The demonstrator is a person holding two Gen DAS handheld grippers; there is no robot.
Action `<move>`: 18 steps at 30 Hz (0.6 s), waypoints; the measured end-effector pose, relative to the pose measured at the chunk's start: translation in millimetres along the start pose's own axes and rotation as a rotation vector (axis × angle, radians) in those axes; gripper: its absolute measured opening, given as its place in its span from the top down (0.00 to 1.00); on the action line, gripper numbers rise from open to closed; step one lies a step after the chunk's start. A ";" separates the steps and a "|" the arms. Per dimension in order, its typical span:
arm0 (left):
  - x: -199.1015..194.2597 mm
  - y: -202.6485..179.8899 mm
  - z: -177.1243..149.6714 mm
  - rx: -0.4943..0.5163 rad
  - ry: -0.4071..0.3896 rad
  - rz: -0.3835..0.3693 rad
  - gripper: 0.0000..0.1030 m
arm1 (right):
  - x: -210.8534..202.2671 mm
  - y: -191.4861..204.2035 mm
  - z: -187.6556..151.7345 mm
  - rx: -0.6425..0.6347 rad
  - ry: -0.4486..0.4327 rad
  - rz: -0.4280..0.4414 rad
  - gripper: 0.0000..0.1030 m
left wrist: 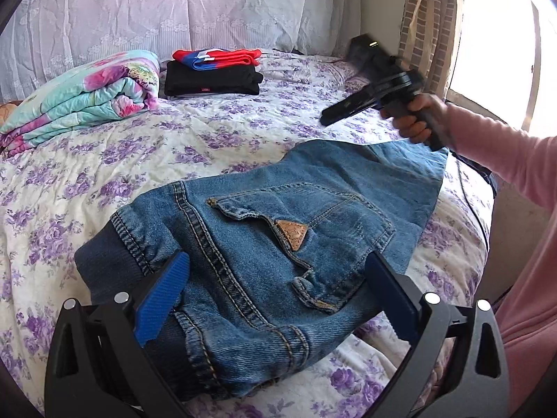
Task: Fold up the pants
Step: 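Smooth the folded leg with the right tool while the left tool holds the waistband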
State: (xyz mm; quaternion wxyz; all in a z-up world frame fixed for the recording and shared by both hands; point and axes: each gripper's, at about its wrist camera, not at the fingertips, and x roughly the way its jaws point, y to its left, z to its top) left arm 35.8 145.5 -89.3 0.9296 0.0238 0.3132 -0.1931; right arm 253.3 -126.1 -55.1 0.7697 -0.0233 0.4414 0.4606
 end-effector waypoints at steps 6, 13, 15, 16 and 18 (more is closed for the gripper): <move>-22.4 -2.7 11.6 -0.058 -0.076 -0.009 0.05 | 9.9 100.4 -61.7 -0.134 -0.129 0.034 0.30; 7.8 -47.9 36.6 -0.046 -0.033 -0.026 0.04 | 64.4 116.8 -83.4 -0.193 -0.016 -0.036 0.33; 39.8 -38.6 26.6 -0.095 0.093 0.031 0.05 | 50.5 91.3 -90.5 -0.200 -0.019 -0.073 0.35; 51.6 -36.4 20.3 -0.085 0.130 0.058 0.05 | 39.6 74.9 -93.5 -0.204 -0.025 -0.127 0.36; 49.5 -44.5 20.4 -0.045 0.113 0.082 0.05 | 10.6 34.8 -103.8 -0.206 -0.039 -0.248 0.48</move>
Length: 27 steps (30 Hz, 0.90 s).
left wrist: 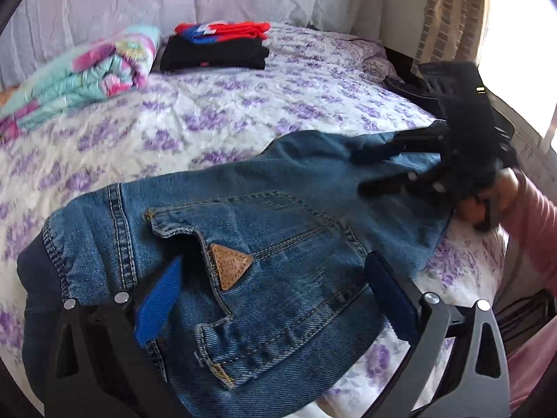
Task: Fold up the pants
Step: 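Smooth the folded leg with the right tool while the left tool holds the waistband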
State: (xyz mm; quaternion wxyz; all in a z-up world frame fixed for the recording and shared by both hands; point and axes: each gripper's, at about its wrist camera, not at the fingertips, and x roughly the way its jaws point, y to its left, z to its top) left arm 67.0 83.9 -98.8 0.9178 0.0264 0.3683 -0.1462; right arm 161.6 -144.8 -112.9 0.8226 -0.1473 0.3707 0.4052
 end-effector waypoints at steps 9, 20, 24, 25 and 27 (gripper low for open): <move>-1.1 3.4 -0.4 -0.005 -0.017 -0.005 0.05 | -110.5 -177.9 -112.0 0.271 0.000 -0.357 0.75; -22.3 -3.2 21.3 -0.092 -0.092 -0.153 0.04 | -128.3 -148.2 -81.6 0.412 -0.230 -0.309 0.49; 12.8 9.3 19.2 -0.090 0.020 -0.039 0.09 | -86.3 -143.7 -76.9 0.204 -0.038 -0.480 0.44; 9.7 9.2 16.0 -0.057 0.005 -0.037 0.12 | -83.8 -154.5 -86.4 0.203 -0.011 -0.535 0.23; -0.5 10.8 14.2 -0.013 0.008 0.024 0.16 | -108.0 -186.2 -107.7 0.364 -0.085 -0.501 0.24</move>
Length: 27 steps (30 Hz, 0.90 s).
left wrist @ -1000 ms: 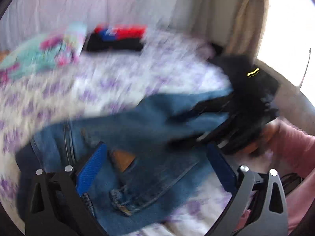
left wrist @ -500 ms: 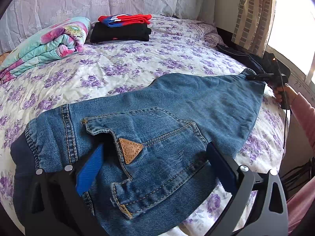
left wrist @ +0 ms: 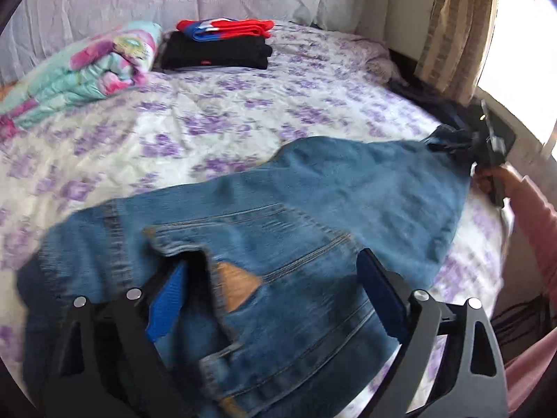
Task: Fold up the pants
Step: 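Smooth the folded leg with the right tool while the left tool holds the waistband, then grasp the blue jeans leg hem with the right tool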
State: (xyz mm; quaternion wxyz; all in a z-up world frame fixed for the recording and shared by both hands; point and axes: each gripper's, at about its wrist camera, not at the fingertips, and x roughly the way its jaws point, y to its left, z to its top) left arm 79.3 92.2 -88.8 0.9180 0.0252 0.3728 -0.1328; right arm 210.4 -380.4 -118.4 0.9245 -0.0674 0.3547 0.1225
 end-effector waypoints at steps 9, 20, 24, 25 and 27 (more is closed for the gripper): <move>-67.5 29.8 -10.0 -0.052 -0.168 0.092 0.04 | -79.1 153.7 -11.4 0.014 -0.161 -0.060 0.39; -63.2 44.6 -34.8 -0.010 -0.093 0.209 0.04 | -93.9 344.7 -53.1 -0.281 -0.145 0.020 0.33; -87.2 25.8 -14.3 -0.028 -0.235 0.108 0.04 | -87.8 359.1 -40.9 -0.234 -0.181 0.061 0.22; -82.0 16.6 -8.3 -0.040 -0.243 0.081 0.04 | -74.0 360.9 -44.7 -0.242 -0.113 0.062 0.22; -58.2 -0.5 -4.4 -0.034 -0.185 0.050 0.04 | -57.3 366.0 -53.6 -0.244 -0.063 0.073 0.23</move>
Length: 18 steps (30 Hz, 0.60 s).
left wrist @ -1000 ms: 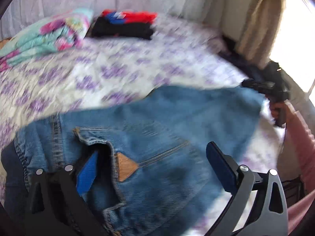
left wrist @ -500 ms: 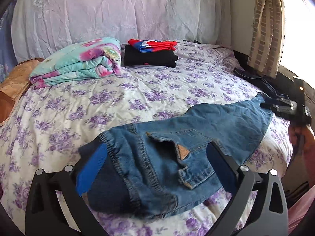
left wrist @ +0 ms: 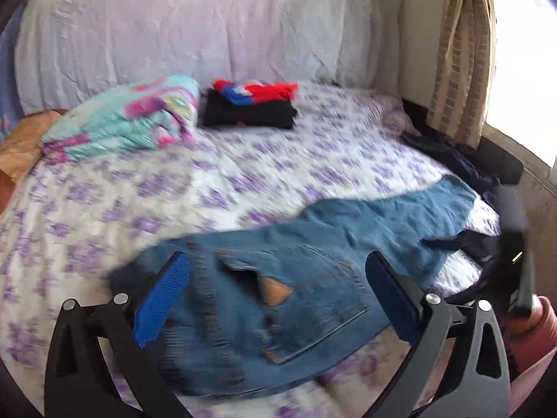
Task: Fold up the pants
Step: 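Grasp the blue jeans leg hem with the right tool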
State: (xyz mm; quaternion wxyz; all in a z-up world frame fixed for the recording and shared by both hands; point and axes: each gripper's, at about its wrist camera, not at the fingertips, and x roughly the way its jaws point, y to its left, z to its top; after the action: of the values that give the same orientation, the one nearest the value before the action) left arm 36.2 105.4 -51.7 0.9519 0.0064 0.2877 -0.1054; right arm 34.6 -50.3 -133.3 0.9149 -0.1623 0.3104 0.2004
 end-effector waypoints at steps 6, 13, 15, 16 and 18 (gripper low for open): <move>35.2 -23.5 -32.9 0.156 0.115 0.088 0.05 | -46.4 -79.1 -5.9 0.099 -0.115 -0.150 0.23; 36.4 -16.9 -33.2 0.128 0.113 0.076 0.04 | 0.7 -245.3 -63.4 0.327 0.076 -0.270 0.19; 36.6 -18.1 -33.9 0.131 0.114 0.076 0.04 | -16.5 -285.4 -75.3 0.515 0.002 -0.109 0.36; 36.9 -19.4 -33.9 0.134 0.114 0.079 0.04 | -25.2 -293.5 -74.3 0.523 0.018 -0.184 0.40; 36.4 -20.1 -34.5 0.131 0.111 0.076 0.04 | -42.3 -289.7 -71.6 0.469 0.031 -0.450 0.28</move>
State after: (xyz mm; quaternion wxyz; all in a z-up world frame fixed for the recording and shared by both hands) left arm 42.9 81.1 -99.5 0.9353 0.0856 0.3321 -0.0876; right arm 103.2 -342.9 -110.5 0.9440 -0.0146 0.3182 -0.0864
